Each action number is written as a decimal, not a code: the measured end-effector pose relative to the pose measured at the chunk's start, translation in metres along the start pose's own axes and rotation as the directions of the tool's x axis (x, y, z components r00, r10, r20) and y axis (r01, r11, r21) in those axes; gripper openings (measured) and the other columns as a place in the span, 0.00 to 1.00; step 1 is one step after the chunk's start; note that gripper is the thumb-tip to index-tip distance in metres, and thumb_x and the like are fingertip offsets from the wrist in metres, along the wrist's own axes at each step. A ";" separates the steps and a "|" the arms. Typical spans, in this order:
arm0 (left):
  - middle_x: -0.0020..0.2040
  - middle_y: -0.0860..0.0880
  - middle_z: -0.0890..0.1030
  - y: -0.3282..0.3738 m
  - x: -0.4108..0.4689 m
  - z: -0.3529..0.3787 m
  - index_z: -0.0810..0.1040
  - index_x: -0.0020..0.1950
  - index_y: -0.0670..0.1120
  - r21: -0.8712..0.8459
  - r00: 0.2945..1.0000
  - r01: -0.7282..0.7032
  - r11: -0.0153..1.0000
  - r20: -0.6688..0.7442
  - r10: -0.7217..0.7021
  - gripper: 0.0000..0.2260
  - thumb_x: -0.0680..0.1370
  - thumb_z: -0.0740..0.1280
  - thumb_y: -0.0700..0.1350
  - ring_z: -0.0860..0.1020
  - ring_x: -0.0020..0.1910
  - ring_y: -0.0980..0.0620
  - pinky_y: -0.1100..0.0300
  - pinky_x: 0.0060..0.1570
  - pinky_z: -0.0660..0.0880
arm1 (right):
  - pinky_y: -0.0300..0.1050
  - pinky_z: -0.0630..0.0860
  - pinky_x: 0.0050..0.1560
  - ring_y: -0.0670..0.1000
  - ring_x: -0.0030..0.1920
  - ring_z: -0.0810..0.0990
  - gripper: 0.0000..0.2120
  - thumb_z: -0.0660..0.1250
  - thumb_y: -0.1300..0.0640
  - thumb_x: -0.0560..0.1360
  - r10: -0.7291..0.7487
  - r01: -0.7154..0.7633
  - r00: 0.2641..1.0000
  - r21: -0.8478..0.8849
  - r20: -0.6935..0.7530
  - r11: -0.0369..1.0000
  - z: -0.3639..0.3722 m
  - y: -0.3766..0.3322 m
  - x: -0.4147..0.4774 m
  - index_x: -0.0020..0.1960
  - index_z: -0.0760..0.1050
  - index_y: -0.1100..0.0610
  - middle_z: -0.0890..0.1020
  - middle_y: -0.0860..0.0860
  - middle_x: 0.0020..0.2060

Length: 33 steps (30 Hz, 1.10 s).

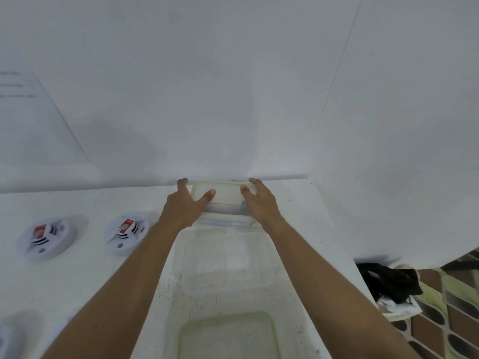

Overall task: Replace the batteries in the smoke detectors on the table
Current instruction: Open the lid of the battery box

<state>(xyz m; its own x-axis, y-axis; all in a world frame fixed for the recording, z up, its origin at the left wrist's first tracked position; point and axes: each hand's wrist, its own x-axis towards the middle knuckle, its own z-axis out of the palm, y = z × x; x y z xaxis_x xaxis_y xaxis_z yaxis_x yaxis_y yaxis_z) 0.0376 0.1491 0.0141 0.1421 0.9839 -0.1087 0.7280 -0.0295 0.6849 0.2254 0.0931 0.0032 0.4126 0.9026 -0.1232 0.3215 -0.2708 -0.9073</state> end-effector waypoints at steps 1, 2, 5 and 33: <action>0.63 0.40 0.77 -0.001 0.002 0.002 0.52 0.78 0.51 -0.013 0.998 -0.033 0.999 0.047 0.034 0.39 0.75 0.62 0.67 0.81 0.54 0.40 0.52 0.54 0.76 | 0.49 0.67 0.72 0.54 0.71 0.70 0.23 0.61 0.47 0.82 0.003 -0.003 1.000 0.024 0.010 1.000 -0.001 0.000 -0.001 0.76 0.66 0.50 0.71 0.53 0.72; 0.69 0.40 0.72 -0.002 0.003 0.003 0.48 0.79 0.53 -0.030 0.993 -0.066 0.997 0.093 0.068 0.38 0.76 0.61 0.66 0.75 0.64 0.39 0.50 0.63 0.71 | 0.49 0.66 0.73 0.53 0.71 0.70 0.24 0.61 0.47 0.82 0.004 -0.005 1.000 0.041 0.021 0.999 -0.001 0.000 -0.001 0.77 0.65 0.49 0.70 0.52 0.73; 0.77 0.44 0.62 -0.006 0.009 0.001 0.49 0.79 0.58 -0.095 0.973 -0.106 0.990 0.197 0.124 0.33 0.78 0.59 0.65 0.64 0.74 0.43 0.50 0.69 0.62 | 0.47 0.66 0.71 0.52 0.70 0.71 0.23 0.61 0.47 0.83 -0.007 0.005 0.999 0.048 0.047 0.999 -0.003 0.001 -0.002 0.77 0.64 0.46 0.70 0.51 0.73; 0.52 0.47 0.78 0.003 0.016 -0.008 0.73 0.56 0.46 0.072 0.996 -0.084 0.994 -0.010 0.085 0.33 0.64 0.73 0.69 0.76 0.49 0.50 0.58 0.43 0.70 | 0.43 0.64 0.65 0.53 0.73 0.67 0.28 0.60 0.49 0.83 -0.006 0.012 0.996 0.067 -0.090 0.998 -0.008 -0.009 0.003 0.80 0.57 0.55 0.65 0.54 0.75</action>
<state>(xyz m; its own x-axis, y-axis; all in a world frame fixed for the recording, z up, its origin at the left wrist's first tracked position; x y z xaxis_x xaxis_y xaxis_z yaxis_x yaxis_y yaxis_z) 0.0373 0.1659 0.0202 0.1967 0.9795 -0.0428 0.7600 -0.1247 0.6379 0.2304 0.0959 0.0143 0.4855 0.8704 -0.0815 0.2689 -0.2374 -0.9334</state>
